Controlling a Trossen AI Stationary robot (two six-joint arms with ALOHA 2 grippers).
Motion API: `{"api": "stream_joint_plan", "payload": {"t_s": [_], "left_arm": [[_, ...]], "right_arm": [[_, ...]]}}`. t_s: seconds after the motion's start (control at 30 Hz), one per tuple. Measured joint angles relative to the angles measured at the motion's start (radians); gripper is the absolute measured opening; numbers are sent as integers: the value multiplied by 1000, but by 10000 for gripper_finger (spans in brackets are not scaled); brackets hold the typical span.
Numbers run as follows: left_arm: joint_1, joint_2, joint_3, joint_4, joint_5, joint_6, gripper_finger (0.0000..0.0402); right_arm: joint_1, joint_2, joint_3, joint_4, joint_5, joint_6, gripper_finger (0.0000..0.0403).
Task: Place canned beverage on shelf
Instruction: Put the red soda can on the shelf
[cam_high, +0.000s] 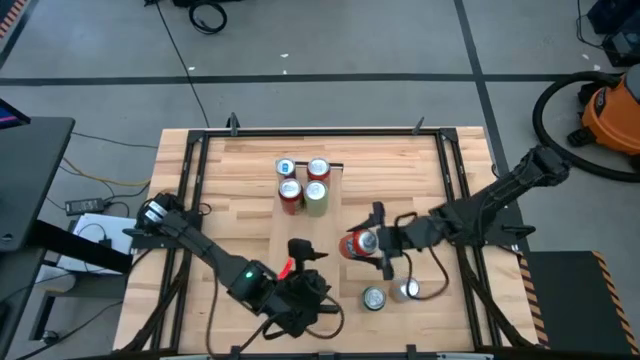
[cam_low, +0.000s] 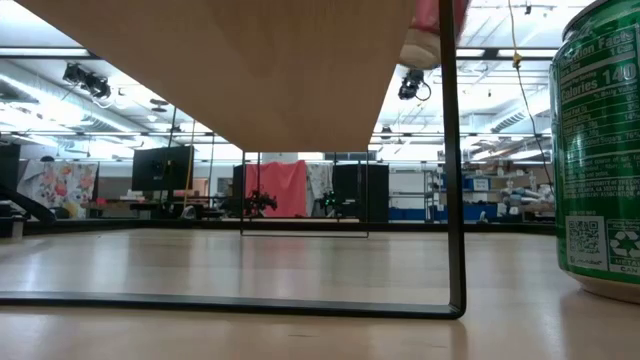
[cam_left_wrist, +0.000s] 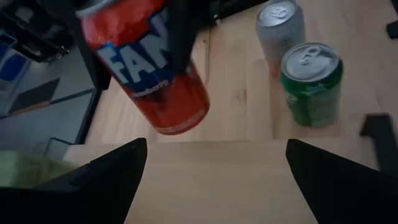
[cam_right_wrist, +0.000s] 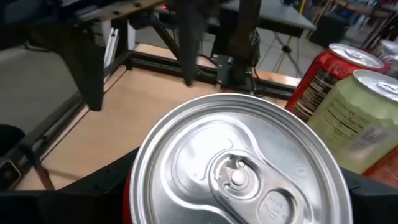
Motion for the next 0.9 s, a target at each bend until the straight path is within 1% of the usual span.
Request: {"api": "stream_joint_plan", "payload": {"t_s": [0.13,0.2,0.3,0.43,0.57,0.73,0.9], "left_arm": [[-21,-29,0,-2,-28,5,395],[-17,-38,1,22,-40,22,395],[-14,-49,-2,12,-51,13,395],[-21,-34,-2,-5,-52,-26,395],[-45,-20,-3,-58,-65,-96,395],[-100,-15,-3,-129,-149,-191,395],[-143,-10,-3,-203,-175,-299,395]], "right_arm": [[-70,18,37,2,-74,3,313],[-100,34,55,-1,-100,12,313],[-137,65,71,8,-148,35,313],[-153,120,89,19,-162,38,313],[-157,168,154,21,-181,39,313],[-159,253,254,-42,-184,55,313],[-185,346,364,-101,-187,65,313]]}}
